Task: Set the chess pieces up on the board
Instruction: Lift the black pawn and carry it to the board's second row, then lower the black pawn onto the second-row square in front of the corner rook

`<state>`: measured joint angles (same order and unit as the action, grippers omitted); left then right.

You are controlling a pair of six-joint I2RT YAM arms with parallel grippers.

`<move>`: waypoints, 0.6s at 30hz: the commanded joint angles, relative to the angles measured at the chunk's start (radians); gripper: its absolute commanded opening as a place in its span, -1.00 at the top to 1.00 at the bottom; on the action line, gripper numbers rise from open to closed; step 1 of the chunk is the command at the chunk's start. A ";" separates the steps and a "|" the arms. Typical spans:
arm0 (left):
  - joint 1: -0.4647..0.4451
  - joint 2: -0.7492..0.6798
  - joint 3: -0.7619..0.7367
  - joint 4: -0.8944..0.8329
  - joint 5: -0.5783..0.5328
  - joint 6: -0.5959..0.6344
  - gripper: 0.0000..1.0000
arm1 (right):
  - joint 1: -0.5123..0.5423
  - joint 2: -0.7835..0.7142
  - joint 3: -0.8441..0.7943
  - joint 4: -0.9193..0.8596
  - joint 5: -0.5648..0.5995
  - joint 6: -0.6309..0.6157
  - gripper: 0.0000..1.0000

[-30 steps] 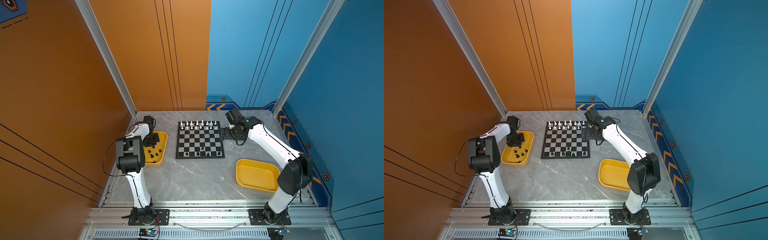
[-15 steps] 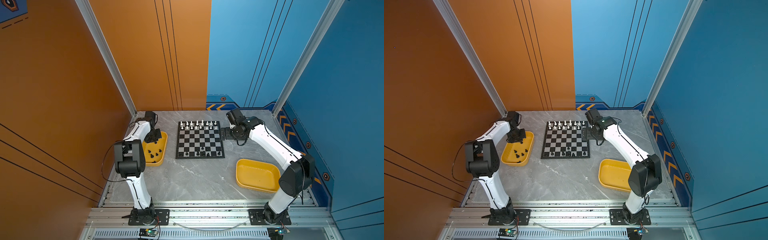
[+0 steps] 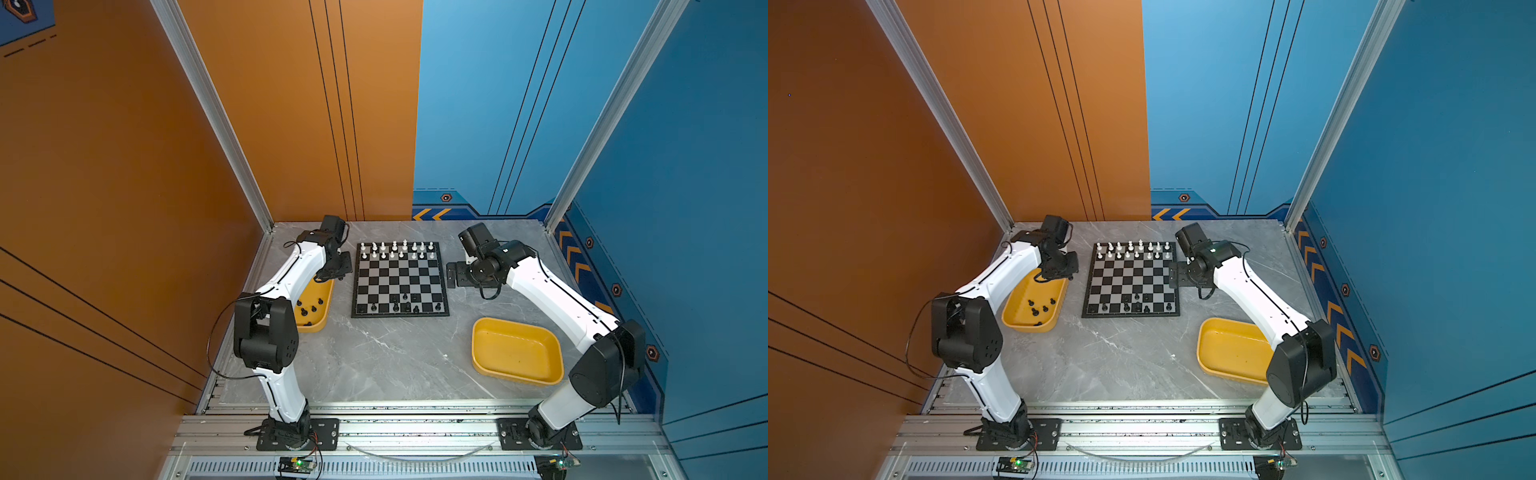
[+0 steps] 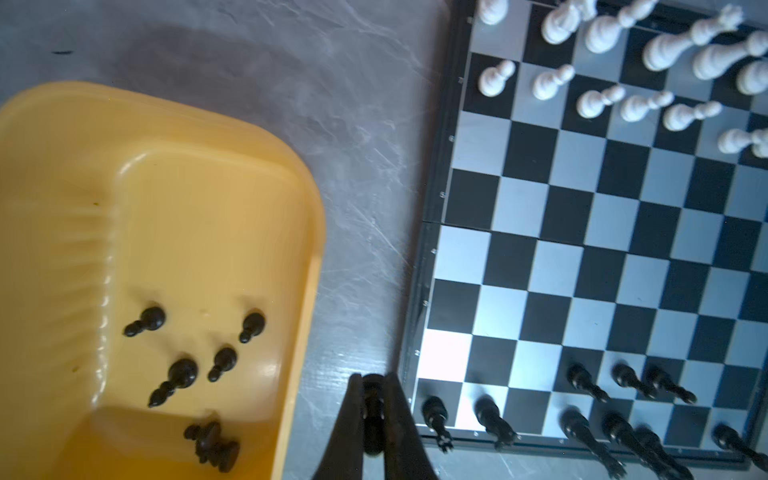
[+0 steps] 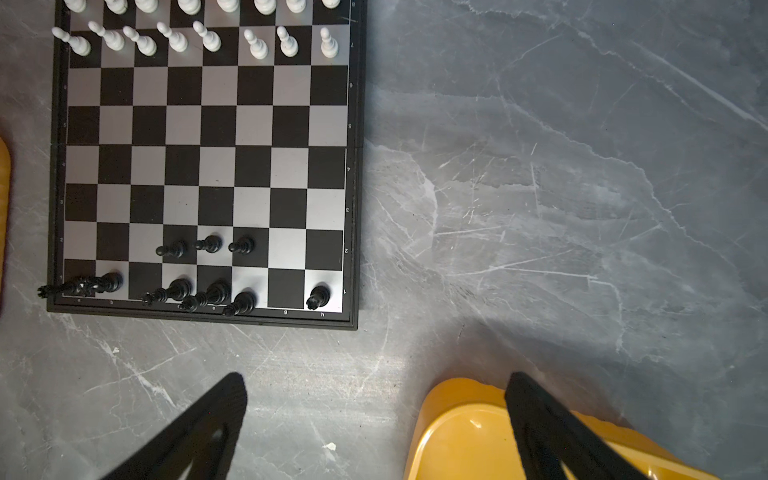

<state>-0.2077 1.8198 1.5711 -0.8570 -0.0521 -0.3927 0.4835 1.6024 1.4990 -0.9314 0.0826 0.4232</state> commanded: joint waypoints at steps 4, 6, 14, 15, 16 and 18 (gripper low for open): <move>-0.068 0.029 -0.016 -0.010 0.010 -0.071 0.85 | -0.009 -0.075 -0.052 -0.010 0.005 -0.011 -1.00; -0.085 0.037 -0.028 0.005 0.018 -0.083 0.84 | -0.015 -0.092 -0.067 -0.010 0.005 -0.009 -0.99; -0.125 0.085 -0.069 0.033 0.023 -0.095 0.84 | -0.026 -0.139 -0.103 -0.018 0.009 -0.004 -0.99; -0.129 0.088 -0.076 0.039 0.023 -0.096 0.84 | -0.028 -0.144 -0.105 -0.018 0.010 -0.003 -0.99; -0.131 0.091 -0.084 0.045 0.024 -0.096 0.84 | -0.029 -0.149 -0.109 -0.018 0.011 -0.002 -0.99; -0.136 0.099 -0.098 0.054 0.031 -0.100 0.84 | -0.032 -0.157 -0.116 -0.019 0.010 0.000 -0.99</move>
<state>-0.3355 1.9045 1.4940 -0.8154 -0.0433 -0.4744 0.4595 1.4738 1.4029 -0.9318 0.0826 0.4232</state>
